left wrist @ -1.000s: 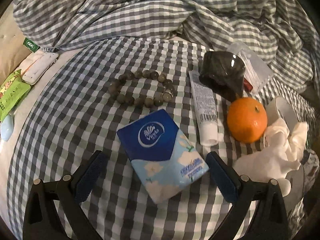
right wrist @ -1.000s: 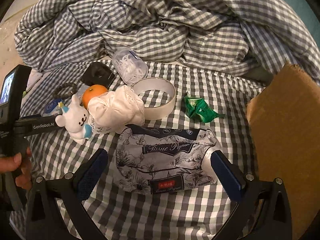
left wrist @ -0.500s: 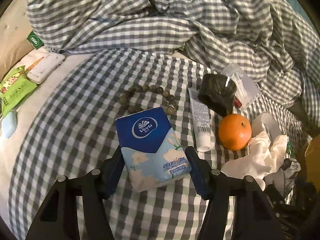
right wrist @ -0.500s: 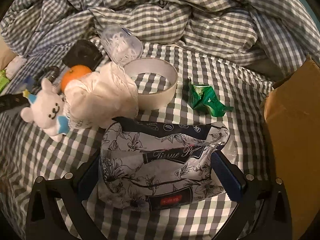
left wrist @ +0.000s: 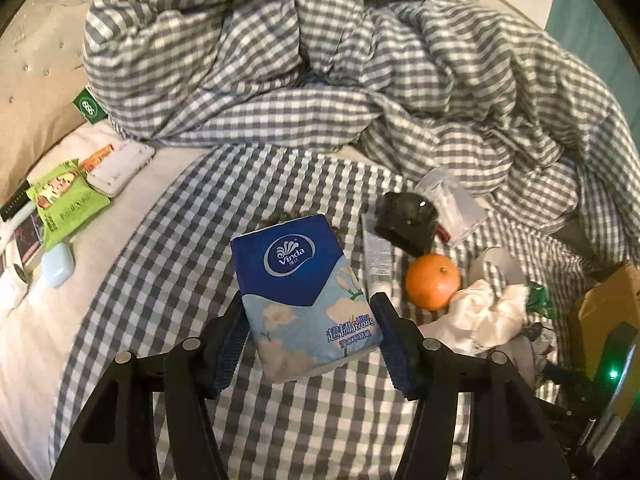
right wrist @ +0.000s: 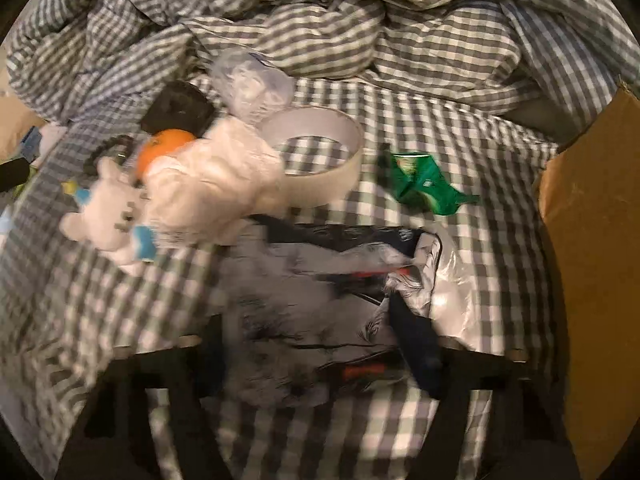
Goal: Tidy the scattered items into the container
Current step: 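Carry the tissue pack and floral pouch with both tools over the cardboard box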
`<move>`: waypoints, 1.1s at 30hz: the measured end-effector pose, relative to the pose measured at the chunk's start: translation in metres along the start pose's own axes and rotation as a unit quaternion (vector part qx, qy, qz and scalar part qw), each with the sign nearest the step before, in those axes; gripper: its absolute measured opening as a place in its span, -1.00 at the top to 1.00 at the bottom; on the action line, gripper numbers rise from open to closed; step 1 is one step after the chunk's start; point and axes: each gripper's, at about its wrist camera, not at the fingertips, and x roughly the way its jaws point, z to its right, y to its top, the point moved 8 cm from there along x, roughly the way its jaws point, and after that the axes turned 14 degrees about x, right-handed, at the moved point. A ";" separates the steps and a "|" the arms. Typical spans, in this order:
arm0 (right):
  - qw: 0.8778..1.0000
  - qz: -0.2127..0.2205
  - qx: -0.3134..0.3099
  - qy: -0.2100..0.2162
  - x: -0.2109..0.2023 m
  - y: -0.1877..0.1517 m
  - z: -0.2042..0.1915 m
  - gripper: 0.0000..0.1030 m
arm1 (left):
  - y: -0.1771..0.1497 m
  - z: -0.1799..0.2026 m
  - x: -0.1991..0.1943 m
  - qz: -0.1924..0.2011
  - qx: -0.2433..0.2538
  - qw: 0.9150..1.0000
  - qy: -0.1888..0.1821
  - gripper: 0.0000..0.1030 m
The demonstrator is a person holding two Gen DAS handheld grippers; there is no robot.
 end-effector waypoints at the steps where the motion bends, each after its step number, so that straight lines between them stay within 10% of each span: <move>1: 1.000 0.002 0.001 0.002 -0.003 0.000 -0.002 0.06 | 0.001 0.001 -0.005 0.003 -0.001 1.000 0.000 -0.20; 6: 0.999 0.008 0.015 0.040 -0.020 0.000 -0.006 0.46 | 0.007 0.004 -0.033 0.022 0.007 1.000 -0.001 -0.21; 33: 0.967 0.218 0.049 0.124 -0.293 0.030 0.044 0.49 | 0.038 0.109 -0.235 0.159 0.085 0.983 -0.023 -0.21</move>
